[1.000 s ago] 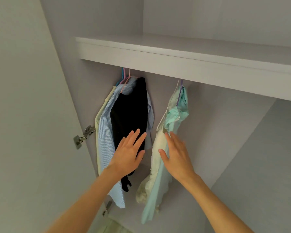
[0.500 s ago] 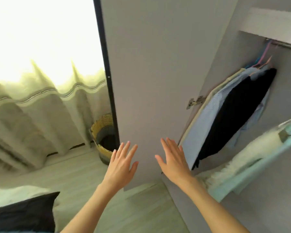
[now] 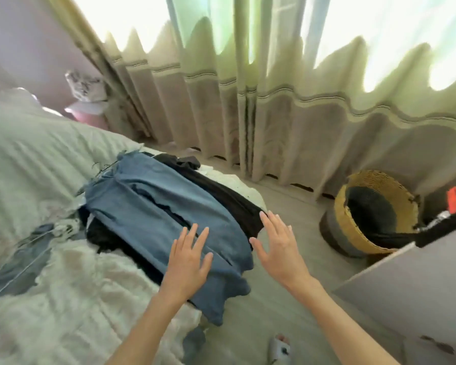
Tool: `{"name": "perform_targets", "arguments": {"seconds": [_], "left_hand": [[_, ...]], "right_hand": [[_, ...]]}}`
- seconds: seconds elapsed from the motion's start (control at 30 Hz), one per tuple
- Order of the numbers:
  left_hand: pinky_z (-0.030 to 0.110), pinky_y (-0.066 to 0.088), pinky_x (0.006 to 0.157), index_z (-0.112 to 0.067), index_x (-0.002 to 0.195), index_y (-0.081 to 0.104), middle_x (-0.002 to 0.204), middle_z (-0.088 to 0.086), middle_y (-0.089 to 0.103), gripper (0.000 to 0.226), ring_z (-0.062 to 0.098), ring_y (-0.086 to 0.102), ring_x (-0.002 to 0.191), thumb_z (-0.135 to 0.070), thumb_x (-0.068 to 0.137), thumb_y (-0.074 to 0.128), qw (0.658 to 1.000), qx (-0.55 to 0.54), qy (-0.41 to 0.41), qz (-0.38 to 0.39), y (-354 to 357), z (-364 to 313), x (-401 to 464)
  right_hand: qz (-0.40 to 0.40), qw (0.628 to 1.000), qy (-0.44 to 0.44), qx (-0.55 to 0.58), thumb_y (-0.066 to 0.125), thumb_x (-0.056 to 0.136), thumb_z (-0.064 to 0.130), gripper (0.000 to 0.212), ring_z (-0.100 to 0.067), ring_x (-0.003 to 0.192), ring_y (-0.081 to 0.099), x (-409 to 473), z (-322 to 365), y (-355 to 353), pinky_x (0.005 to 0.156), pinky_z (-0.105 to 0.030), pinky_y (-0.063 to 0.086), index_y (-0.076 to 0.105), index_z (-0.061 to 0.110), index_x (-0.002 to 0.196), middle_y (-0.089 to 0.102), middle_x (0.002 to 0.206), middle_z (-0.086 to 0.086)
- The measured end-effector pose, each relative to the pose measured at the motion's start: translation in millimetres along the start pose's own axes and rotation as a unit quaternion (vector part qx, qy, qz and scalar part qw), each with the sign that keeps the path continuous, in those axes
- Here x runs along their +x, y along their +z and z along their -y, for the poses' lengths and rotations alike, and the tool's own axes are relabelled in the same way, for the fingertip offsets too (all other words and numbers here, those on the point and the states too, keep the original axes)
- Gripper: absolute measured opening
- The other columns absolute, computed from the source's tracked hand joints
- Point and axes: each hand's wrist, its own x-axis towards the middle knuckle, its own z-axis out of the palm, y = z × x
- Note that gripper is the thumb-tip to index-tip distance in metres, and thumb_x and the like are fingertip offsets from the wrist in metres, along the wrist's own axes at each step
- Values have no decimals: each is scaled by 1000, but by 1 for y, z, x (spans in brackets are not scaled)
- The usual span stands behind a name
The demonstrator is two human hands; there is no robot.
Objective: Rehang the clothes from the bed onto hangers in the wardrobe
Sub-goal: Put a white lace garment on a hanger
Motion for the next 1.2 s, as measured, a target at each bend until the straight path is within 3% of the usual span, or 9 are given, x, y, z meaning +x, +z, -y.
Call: {"name": "perform_targets", "arguments": {"seconds": [0.17, 0.33, 0.6, 0.67, 0.8, 0.93, 1.2], "left_hand": [[37, 10, 115, -22, 147, 20, 155, 5, 12, 84, 24, 3, 144, -61, 74, 3, 987, -32, -146, -57, -20, 78, -41], [35, 6, 116, -22, 146, 21, 155, 5, 13, 81, 22, 3, 144, -59, 76, 5, 962, -72, -253, -66, -11, 118, -57], [34, 5, 116, -20, 147, 18, 156, 6, 10, 56, 23, 2, 144, -41, 96, 27, 886, -124, -434, -103, -17, 170, -50], [34, 5, 116, -21, 148, 16, 156, 5, 8, 52, 22, -1, 144, -31, 100, 32, 870, -133, -462, -112, -18, 183, -52], [33, 3, 117, -22, 147, 18, 156, 1, 8, 50, 18, -1, 144, -27, 100, 33, 837, -154, -505, -146, -14, 200, -69], [32, 1, 117, -23, 147, 16, 156, -1, 5, 50, 15, -4, 144, -27, 100, 32, 811, -171, -544, -132, -7, 231, -85], [40, -1, 117, -21, 147, 16, 157, 4, 3, 52, 21, -6, 144, -24, 99, 34, 806, -147, -568, -76, 2, 365, -81]], "right_hand": [[120, 988, -100, -4, 39, 97, 40, 62, -14, 145, 1, 31, 62, 64, 116, -33, -1, 10, 21, 149, 9, 156, 3], [199, 968, -153, -22, 35, 98, 41, 61, -12, 144, -1, 68, 88, 101, 116, -34, -1, 7, 24, 149, 8, 156, 6], [283, 926, -243, -60, 38, 98, 40, 60, -15, 144, 7, 144, 135, 147, 116, -34, 5, 12, 20, 149, 15, 155, 2], [302, 913, -267, -60, 39, 98, 37, 60, -16, 144, 9, 159, 153, 164, 117, -34, 9, 14, 17, 149, 18, 155, 0], [368, 887, -272, -55, 41, 98, 35, 60, -15, 144, 11, 172, 182, 206, 116, -29, 12, 15, 16, 149, 18, 155, 0], [418, 863, -274, -67, 41, 98, 35, 60, -15, 142, 15, 180, 211, 252, 114, -27, 14, 16, 16, 148, 20, 154, -1], [423, 856, -273, -118, 42, 98, 31, 57, -21, 140, 22, 232, 292, 364, 111, -29, 20, 22, 11, 147, 27, 151, -7]]}}
